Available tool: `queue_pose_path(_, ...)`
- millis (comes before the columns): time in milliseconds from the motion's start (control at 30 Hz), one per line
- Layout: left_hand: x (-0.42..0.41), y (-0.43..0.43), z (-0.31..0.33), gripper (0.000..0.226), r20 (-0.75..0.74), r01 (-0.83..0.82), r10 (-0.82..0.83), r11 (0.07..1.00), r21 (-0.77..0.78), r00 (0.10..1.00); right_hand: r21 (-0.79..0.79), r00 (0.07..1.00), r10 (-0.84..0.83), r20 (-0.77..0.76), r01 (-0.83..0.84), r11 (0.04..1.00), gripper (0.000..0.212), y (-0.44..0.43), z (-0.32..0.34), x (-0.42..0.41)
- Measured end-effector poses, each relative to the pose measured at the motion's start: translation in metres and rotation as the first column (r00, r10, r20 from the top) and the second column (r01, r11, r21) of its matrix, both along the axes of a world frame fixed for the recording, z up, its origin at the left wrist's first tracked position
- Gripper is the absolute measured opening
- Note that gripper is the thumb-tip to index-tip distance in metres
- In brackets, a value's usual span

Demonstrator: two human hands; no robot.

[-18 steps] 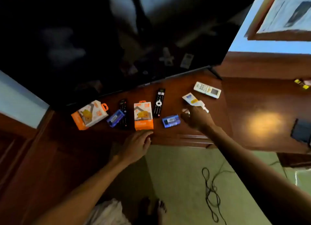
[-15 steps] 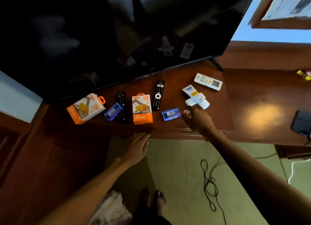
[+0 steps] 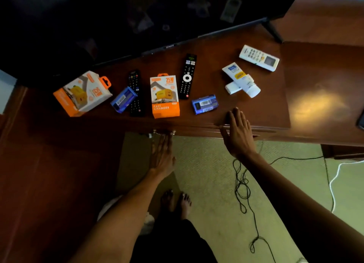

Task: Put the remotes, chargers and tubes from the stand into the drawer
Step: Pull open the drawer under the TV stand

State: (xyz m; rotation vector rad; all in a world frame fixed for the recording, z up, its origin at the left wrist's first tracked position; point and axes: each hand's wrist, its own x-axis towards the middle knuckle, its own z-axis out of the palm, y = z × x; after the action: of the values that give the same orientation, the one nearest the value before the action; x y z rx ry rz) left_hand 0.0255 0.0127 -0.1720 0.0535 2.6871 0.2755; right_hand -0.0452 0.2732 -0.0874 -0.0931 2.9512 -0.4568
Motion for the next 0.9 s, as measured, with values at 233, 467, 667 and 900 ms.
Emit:
queue_pose_path(233, -0.003, -0.016, -0.006, 0.105, -0.025, 0.058, -0.059, 0.997, -0.049, 0.998, 0.018, 0.999, 0.011, -0.041, -0.011, 1.0, 0.068, 0.002, -0.012, 0.007)
queue_pose_path(467, 0.009, -0.017, -0.011, 0.111, -0.035, 0.025, -0.026, 0.999, -0.028, 0.999, 0.033, 0.996, 0.016, -0.083, -0.013, 0.999, 0.067, 0.001, -0.018, 0.011)
queue_pose_path(667, 0.03, -0.019, -0.007, 0.11, -0.023, 0.018, -0.018, 1.0, -0.005, 1.0, 0.063, 0.997, 0.007, -0.075, -0.002, 0.998, 0.068, -0.003, -0.02, 0.012)
queue_pose_path(900, 0.074, -0.018, 0.002, 0.11, 0.046, 0.04, -0.04, 0.999, 0.003, 0.998, 0.069, 0.999, 0.023, -0.026, -0.021, 0.997, 0.07, -0.001, -0.012, 0.013)
